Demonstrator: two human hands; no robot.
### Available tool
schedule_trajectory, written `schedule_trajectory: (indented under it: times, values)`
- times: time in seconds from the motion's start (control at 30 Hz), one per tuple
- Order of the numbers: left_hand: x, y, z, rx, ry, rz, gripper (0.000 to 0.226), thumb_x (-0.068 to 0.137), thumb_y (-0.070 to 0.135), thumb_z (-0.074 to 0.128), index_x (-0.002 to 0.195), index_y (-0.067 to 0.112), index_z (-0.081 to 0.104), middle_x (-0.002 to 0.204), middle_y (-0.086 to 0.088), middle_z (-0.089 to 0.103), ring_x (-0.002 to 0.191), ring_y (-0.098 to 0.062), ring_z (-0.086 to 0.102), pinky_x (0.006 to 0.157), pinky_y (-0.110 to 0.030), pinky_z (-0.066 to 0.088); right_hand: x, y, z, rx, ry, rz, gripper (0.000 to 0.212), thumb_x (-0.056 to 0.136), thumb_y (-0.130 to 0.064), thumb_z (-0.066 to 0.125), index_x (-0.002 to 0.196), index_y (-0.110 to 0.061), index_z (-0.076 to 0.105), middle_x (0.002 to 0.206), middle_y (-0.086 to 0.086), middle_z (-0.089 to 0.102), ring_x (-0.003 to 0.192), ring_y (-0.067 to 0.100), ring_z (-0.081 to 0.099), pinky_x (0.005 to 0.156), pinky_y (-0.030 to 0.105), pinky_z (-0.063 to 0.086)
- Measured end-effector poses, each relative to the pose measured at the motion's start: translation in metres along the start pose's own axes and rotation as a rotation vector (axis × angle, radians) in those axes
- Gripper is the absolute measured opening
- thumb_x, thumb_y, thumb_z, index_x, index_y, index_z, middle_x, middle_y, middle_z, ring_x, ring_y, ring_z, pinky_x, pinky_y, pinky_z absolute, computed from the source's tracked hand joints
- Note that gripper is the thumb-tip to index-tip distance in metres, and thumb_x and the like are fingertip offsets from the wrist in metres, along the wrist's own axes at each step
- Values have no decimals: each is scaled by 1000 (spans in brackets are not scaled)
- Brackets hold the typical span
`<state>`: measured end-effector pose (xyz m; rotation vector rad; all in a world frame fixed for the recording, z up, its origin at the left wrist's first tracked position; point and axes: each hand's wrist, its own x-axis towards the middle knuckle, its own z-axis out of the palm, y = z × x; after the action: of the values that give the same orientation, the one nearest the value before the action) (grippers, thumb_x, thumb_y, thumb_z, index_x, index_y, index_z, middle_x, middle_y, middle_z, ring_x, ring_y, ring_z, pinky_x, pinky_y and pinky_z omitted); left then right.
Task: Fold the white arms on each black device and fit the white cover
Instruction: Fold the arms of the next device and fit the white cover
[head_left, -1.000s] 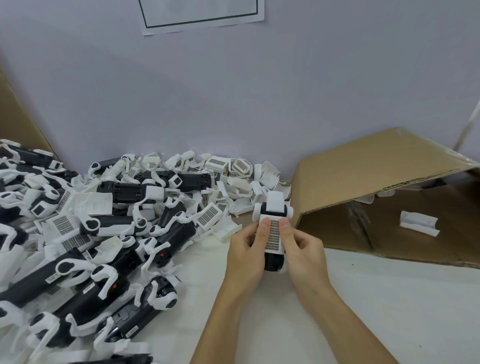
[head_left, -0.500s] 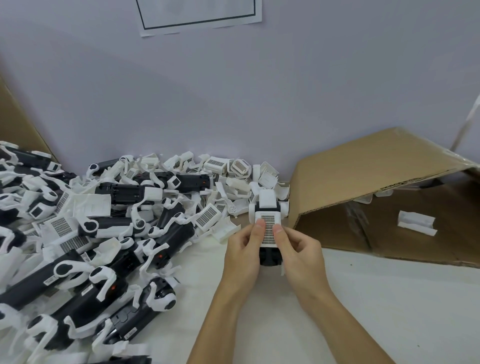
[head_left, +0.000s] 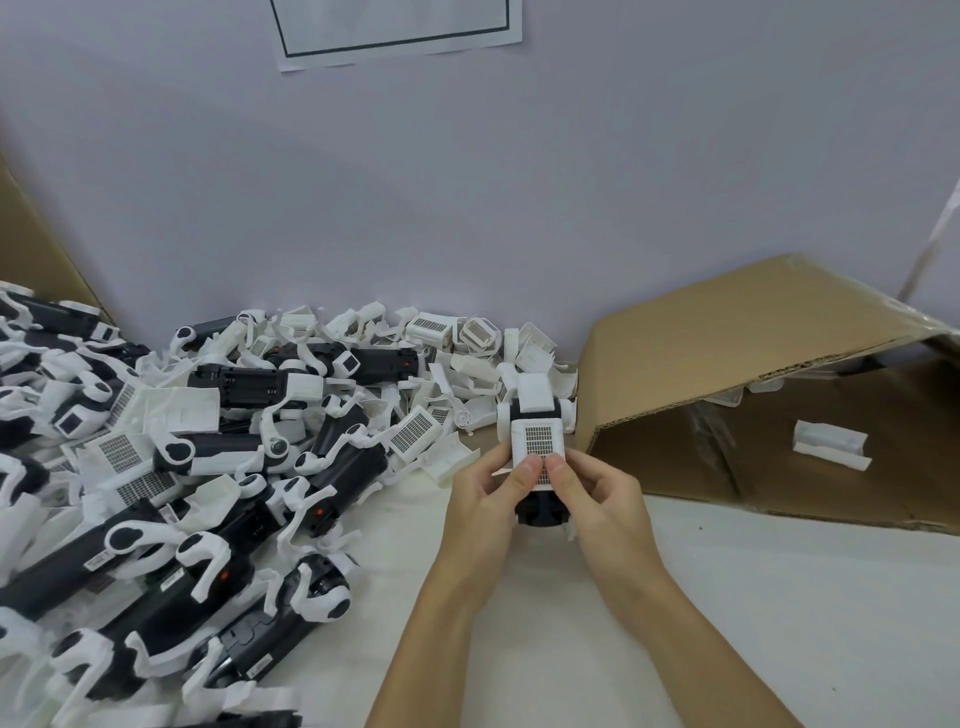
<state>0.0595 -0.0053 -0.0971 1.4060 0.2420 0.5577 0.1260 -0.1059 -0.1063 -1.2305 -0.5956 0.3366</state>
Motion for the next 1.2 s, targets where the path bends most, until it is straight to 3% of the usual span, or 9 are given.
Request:
schedule_trajectory:
  times: [0.17,0.47,0.67,0.77,0.87,0.93,1.03,1.13,1.2]
  values:
    - [1,0,-1,-49,-34,-4,30,87,28,62,111,15,76,106,-15,75,104,-30,70,93,-42,54,2,1,-1,120,68,67,39,86,-39,67,108,-7,72,99,12,76,97,28,73,85,42,58]
    - [3,-1,5,5,113,18,39,88,50,61,96,16,79,91,-10,77,85,-19,73,70,-24,55,4,2,1,93,48,17,23,92,-30,63,102,-15,77,96,7,78,96,23,74,78,27,60]
    - [7,0,5,-274,394,-20,43,81,48,65,99,11,78,97,-18,76,95,-39,72,83,-44,60,-5,11,11,-398,76,-160,59,76,-50,76,129,-33,56,118,-17,60,113,1,57,84,12,45]
    - [8,5,6,-473,271,-86,48,92,51,49,108,14,75,110,-13,75,101,-27,72,81,-32,58,-4,18,13,-521,56,-265,62,77,-45,78,133,-34,53,123,-25,50,118,-2,51,87,7,41]
    - [7,4,8,-474,114,-165,43,101,44,38,121,24,70,122,-4,71,113,-24,67,95,-45,50,0,16,8,-516,172,-301,56,79,-40,76,129,-38,52,121,-26,51,112,-7,52,87,5,40]
    - [6,2,7,-428,102,-152,38,104,35,40,122,18,69,122,-8,71,114,-26,67,90,-51,53,2,15,4,-481,258,-320,52,78,-40,73,127,-35,56,118,-27,56,108,-8,55,85,3,41]
    - [5,2,5,-225,255,-83,36,101,34,53,94,9,78,101,-10,77,100,-17,72,67,-39,59,5,13,0,-404,356,-294,49,79,-45,68,123,-22,66,112,-21,65,105,-3,60,82,12,49]
    - [5,1,-1,-24,603,4,50,97,34,62,56,5,66,59,-4,67,62,-17,65,50,-36,56,5,12,-1,-372,344,-277,54,78,-55,59,118,-21,69,103,-13,71,96,5,64,75,13,49]
    - [7,1,-7,100,750,80,45,95,35,64,63,6,55,58,0,53,59,-20,51,59,-49,57,4,11,-1,-347,324,-260,42,81,-52,59,112,-26,71,95,-14,71,89,7,65,72,10,46]
